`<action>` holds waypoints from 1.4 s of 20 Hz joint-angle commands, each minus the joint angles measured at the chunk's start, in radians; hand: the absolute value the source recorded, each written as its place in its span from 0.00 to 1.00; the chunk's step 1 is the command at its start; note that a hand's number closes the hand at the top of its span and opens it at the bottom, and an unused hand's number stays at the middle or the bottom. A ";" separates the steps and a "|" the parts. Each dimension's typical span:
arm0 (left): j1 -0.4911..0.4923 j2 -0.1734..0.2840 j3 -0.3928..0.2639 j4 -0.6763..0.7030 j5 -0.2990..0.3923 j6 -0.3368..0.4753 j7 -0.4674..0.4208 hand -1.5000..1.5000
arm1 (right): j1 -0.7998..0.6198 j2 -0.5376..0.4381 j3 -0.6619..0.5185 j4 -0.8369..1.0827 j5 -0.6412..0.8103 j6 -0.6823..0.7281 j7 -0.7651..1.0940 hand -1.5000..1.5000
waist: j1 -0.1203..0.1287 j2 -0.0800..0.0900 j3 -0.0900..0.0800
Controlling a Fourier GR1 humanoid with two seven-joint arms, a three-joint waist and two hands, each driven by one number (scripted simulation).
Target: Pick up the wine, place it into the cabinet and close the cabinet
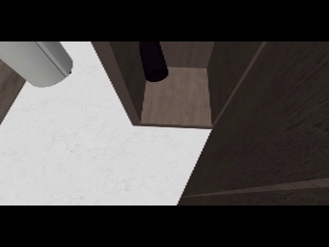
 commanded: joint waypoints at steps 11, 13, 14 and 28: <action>-0.002 0.027 0.036 0.013 0.022 -0.083 -0.004 1.00 | -0.089 0.130 0.105 0.146 -0.006 -0.175 -0.024 1.00 | 0.048 0.019 -0.005; -0.004 0.038 0.027 0.007 0.020 -0.103 0.009 1.00 | -0.093 0.130 0.092 0.161 -0.027 -0.171 -0.017 1.00 | 0.053 0.024 -0.006; 0.003 0.027 0.028 0.020 0.022 -0.102 -0.002 1.00 | -0.080 0.130 0.075 0.173 -0.033 -0.178 -0.039 1.00 | 0.062 0.027 -0.006; -0.030 0.035 0.024 0.010 0.013 -0.128 0.009 1.00 | -0.162 0.130 -0.071 0.215 -0.017 -0.141 -0.047 1.00 | 0.105 0.051 -0.008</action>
